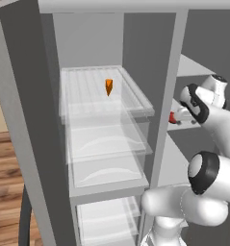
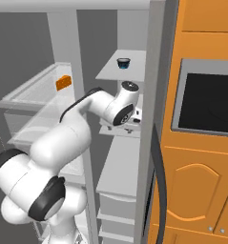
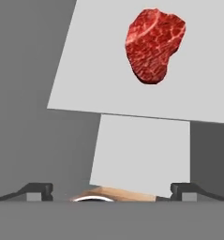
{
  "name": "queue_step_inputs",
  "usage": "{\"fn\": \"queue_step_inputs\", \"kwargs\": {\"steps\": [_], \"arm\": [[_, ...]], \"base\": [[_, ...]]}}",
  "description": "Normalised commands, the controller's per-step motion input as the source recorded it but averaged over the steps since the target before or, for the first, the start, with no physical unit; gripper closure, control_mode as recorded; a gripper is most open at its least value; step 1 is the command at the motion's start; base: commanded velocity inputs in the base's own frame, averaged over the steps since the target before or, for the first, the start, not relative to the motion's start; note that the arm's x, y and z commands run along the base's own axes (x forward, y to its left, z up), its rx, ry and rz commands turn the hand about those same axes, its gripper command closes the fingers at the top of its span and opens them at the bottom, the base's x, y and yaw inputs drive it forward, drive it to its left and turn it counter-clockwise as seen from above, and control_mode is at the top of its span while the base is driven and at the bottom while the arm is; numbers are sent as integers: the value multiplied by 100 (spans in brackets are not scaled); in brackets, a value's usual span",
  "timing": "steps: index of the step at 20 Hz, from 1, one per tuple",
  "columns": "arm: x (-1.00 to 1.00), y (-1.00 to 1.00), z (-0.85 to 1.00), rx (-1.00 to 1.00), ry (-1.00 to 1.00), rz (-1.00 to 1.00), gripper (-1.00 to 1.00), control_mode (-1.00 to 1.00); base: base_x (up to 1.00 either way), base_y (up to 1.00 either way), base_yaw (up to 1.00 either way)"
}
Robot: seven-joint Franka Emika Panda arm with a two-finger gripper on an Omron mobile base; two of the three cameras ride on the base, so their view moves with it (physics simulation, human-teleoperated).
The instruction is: Pick up the frozen steak from the freezer, place it on any shelf in the fridge, and close the fridge and freezer doors when done.
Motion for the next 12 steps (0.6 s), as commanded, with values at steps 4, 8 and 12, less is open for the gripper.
{"fn": "queue_step_inputs", "kwargs": {"steps": [4, 8, 12], "arm": [[34, 0, -14, -6, -4, 0, -100, -100], [23, 0, -24, -2, -5, 0, -100, -100], [29, 0, -27, 0, -3, 0, -100, -100]], "base": [[0, 0, 0], [0, 0, 0], [0, 0, 0]]}}
